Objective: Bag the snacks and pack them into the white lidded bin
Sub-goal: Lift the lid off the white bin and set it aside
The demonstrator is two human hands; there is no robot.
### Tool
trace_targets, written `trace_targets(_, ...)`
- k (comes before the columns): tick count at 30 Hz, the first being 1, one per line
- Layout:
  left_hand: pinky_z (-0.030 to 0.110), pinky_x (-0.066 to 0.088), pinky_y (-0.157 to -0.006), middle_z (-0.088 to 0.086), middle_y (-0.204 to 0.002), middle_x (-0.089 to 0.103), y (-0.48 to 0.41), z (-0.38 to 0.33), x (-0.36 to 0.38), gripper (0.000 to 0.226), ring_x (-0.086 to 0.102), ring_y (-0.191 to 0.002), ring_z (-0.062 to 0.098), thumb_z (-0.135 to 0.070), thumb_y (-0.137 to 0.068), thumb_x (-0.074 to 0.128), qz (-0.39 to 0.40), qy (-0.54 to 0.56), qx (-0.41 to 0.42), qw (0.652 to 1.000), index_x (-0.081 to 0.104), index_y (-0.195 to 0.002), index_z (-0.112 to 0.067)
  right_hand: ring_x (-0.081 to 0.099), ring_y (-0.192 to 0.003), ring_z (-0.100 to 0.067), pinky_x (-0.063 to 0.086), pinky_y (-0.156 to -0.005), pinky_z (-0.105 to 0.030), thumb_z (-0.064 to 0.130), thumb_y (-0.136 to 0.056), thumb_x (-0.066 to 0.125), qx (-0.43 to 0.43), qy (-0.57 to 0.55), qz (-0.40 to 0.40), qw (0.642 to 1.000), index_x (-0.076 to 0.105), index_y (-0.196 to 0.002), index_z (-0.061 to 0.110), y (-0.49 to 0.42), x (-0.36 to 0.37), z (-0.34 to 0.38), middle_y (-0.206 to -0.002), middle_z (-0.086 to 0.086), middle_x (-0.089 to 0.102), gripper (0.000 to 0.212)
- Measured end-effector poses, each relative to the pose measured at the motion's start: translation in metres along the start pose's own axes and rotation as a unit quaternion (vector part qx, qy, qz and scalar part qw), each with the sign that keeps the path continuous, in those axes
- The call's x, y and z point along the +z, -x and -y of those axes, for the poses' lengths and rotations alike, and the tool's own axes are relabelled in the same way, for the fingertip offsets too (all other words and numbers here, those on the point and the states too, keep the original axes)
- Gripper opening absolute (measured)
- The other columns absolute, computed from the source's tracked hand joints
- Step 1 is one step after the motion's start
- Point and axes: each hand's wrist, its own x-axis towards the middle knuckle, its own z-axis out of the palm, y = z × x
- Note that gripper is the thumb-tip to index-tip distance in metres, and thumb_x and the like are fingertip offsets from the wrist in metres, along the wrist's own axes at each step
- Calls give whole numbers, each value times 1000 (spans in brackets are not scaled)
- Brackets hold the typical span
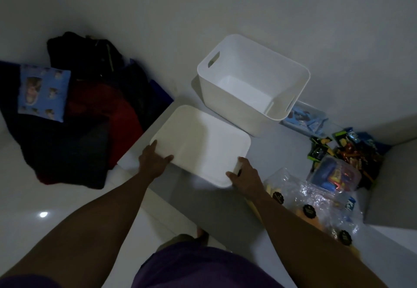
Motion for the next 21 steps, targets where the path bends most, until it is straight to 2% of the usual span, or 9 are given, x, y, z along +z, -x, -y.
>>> trace_targets(2, 44, 17, -119, 13, -163, 9, -2, -7, 2, 93, 14, -148, 33, -40, -84, 74, 21, -44, 18, 999, 18, -155, -20, 59, -120, -33, 48, -101, -44, 45, -83, 71, 6, 30, 17, 999, 31, -148, 22, 0, 2, -1, -131, -14, 60, 80)
trace_targets(4, 45, 17, -120, 13, -163, 2, -4, -13, 7, 88, 11, -149, 34, -39, -85, 73, 55, -86, 39, 994, 22, -155, -21, 57, -122, -33, 47, -102, -42, 47, -84, 68, 2, 57, 18, 998, 34, -147, 21, 1, 5, -1, -132, -13, 59, 77)
trace_targets(8, 52, 17, -118, 6, -163, -2, -2, -31, 20, 80, 8, -147, 39, -57, -88, 60, 126, -233, 29, 964, 24, -153, -29, 50, -129, -31, 41, -107, -37, 39, -92, 62, -9, 77, 46, 996, 46, -141, 11, 0, 8, 1, -139, -12, 54, 58)
trace_targets(12, 55, 12, -116, 7, -163, -3, 12, -56, 29, 82, 6, -146, 38, -62, -88, 53, 105, -299, 9, 949, 18, -154, -29, 59, -117, -28, 43, -95, -30, 26, -94, 60, -41, 74, 24, 996, 61, -118, 5, 4, -6, -2, -122, -11, 64, 32)
trace_targets(15, 53, 20, -112, 7, -158, 16, 27, -86, 48, 72, 19, -141, 34, -58, -89, 53, 49, -294, 75, 951, 31, -150, -27, 62, -108, -31, 43, -84, -24, 11, -92, 59, -47, 52, -25, 997, 63, -111, -2, 13, -34, -10, -112, -16, 66, 23)
trace_targets(18, 47, 30, -104, 6, -146, 36, 51, -125, 80, 61, 34, -132, 31, -54, -89, 56, 46, -284, 181, 941, 43, -141, -26, 63, -107, -35, 40, -82, -12, 2, -91, 58, -42, 10, -113, 993, 63, -112, -7, 23, -70, -33, -111, -23, 67, 23)
trace_targets(21, 43, 35, -100, 5, -136, 46, 83, -154, 117, 54, 43, -126, 28, -52, -88, 59, 80, -278, 264, 920, 49, -135, -25, 62, -110, -31, 45, -94, -29, 16, -93, 59, -1, 0, -187, 982, 58, -125, 3, 37, -105, -62, -113, -18, 67, 34)
